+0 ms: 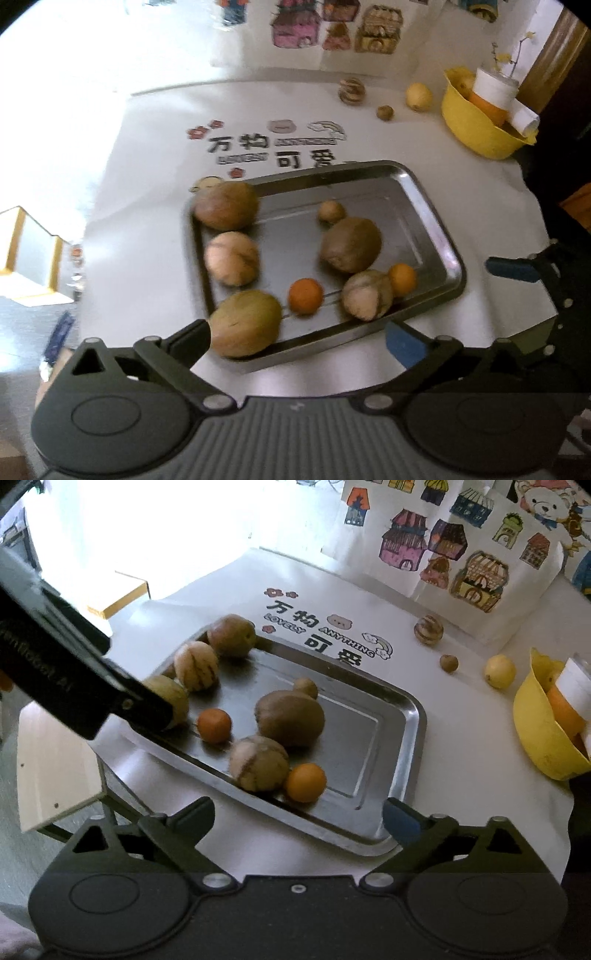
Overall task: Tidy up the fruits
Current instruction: 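Lower the oranges into the tray and open both tools, then lift both tools away from the tray toward the remaining fruit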
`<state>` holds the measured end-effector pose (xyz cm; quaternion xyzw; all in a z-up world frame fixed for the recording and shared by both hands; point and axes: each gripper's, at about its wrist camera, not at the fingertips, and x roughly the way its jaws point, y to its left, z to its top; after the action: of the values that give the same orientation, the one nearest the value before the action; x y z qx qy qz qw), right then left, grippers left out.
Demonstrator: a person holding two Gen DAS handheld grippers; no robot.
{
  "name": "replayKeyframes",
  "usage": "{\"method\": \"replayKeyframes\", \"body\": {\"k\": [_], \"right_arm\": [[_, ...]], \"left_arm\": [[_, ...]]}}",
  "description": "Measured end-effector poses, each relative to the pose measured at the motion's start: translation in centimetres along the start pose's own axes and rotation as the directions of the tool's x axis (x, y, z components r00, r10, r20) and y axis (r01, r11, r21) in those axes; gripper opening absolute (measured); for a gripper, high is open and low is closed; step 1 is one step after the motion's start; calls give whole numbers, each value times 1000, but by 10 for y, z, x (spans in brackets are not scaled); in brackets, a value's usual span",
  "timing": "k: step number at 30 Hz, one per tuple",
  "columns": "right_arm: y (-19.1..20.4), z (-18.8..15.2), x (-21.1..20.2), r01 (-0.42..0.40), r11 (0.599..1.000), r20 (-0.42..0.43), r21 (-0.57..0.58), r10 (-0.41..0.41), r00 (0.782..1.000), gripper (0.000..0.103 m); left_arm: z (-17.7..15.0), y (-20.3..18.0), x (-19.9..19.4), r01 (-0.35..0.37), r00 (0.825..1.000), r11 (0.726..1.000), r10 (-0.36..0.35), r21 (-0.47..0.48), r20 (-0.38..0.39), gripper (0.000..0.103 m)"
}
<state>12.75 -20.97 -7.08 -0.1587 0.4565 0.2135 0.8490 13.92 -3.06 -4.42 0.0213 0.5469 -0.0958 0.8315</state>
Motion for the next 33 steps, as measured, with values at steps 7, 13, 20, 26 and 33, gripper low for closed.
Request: {"method": "replayKeyframes", "body": {"k": [7, 13, 20, 26, 33], "right_arm": [[16, 1, -8, 35, 999, -8, 3, -35, 999, 102], [13, 0, -6, 77, 996, -46, 45, -75, 996, 102], [-10, -1, -5, 150, 982, -75, 118, -142, 987, 102], [-45, 3, 8, 191, 963, -77, 190, -179, 981, 102], [-93, 24, 35, 201, 942, -57, 269, -193, 980, 102]], "left_arm": [[-27, 22, -12, -80, 996, 997, 80, 9, -39, 103], [-44, 45, -10, -150, 985, 988, 147, -21, -93, 103], [-45, 68, -3, -193, 973, 980, 183, -54, -143, 103], [-14, 71, 10, -218, 965, 975, 210, -34, -155, 103], [49, 57, 32, -208, 970, 978, 202, -33, -132, 103]]}}
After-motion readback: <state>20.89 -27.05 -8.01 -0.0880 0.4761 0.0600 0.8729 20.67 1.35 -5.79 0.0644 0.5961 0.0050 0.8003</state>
